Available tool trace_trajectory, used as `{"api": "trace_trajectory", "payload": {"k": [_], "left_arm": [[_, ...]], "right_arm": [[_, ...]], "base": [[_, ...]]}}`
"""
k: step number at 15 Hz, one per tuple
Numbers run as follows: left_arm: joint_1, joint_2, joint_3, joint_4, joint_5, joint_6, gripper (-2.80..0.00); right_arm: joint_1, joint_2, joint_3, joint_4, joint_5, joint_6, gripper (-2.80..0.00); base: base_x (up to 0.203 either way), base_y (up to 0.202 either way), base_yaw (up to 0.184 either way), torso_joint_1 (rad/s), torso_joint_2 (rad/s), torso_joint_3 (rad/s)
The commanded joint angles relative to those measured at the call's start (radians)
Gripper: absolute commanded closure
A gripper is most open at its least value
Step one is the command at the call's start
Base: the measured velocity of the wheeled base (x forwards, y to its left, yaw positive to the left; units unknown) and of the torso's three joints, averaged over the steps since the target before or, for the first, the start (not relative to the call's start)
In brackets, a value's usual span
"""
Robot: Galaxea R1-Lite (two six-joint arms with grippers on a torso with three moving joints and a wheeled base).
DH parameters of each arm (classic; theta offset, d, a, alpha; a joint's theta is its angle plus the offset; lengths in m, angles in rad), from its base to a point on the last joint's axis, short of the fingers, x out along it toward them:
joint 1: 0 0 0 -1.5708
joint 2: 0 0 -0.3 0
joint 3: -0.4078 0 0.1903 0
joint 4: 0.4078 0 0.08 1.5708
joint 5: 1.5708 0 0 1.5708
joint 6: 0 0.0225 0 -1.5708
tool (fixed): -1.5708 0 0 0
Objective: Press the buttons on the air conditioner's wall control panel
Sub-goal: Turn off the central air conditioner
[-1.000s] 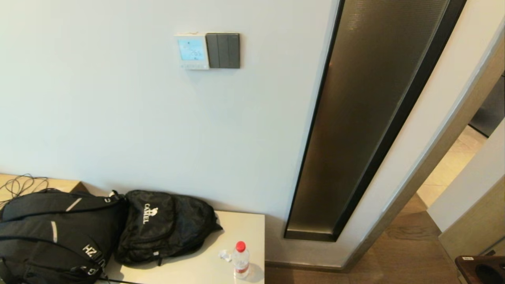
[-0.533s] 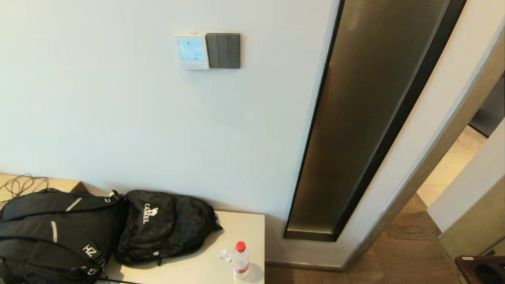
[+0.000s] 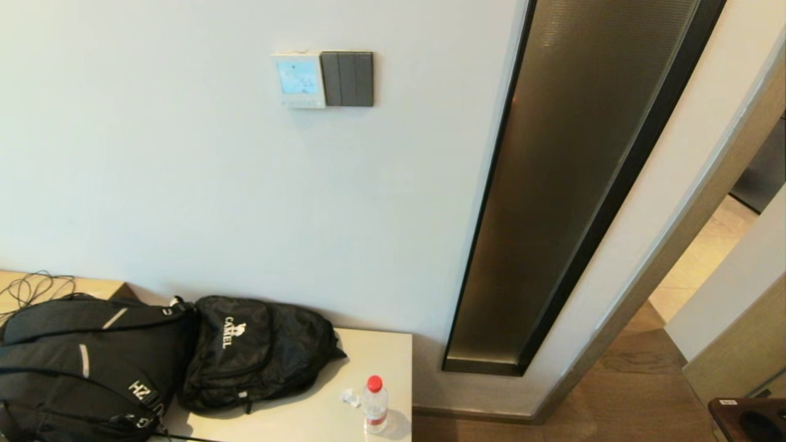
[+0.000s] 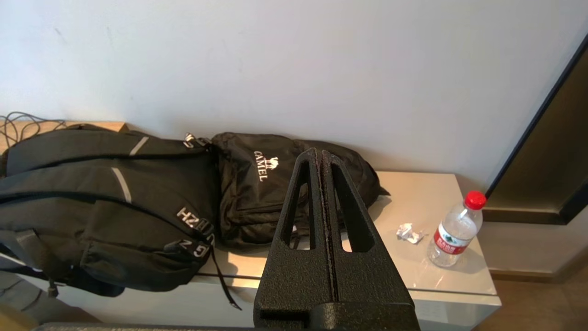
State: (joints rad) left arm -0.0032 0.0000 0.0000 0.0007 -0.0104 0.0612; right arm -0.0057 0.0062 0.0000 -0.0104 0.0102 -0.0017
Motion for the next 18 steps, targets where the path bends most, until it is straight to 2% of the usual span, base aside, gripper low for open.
{"api": "trace_trajectory", "payload": {"k": [1,18], "left_arm": [[0.000,0.000,0.000,0.001,0.004,0.000,0.00],[0.000,0.000,0.000,0.004,0.006,-0.015,0.00]], "right_arm": [[0.000,0.000,0.002,0.000,0.001,0.000,0.00],[0.001,0.001,0.002,0.000,0.001,-0.001,0.00]], "base": [[0.000,0.000,0.000,0.000,0.00,0.000],[0.000,0.000,0.000,0.000,0.00,0.000]]}}
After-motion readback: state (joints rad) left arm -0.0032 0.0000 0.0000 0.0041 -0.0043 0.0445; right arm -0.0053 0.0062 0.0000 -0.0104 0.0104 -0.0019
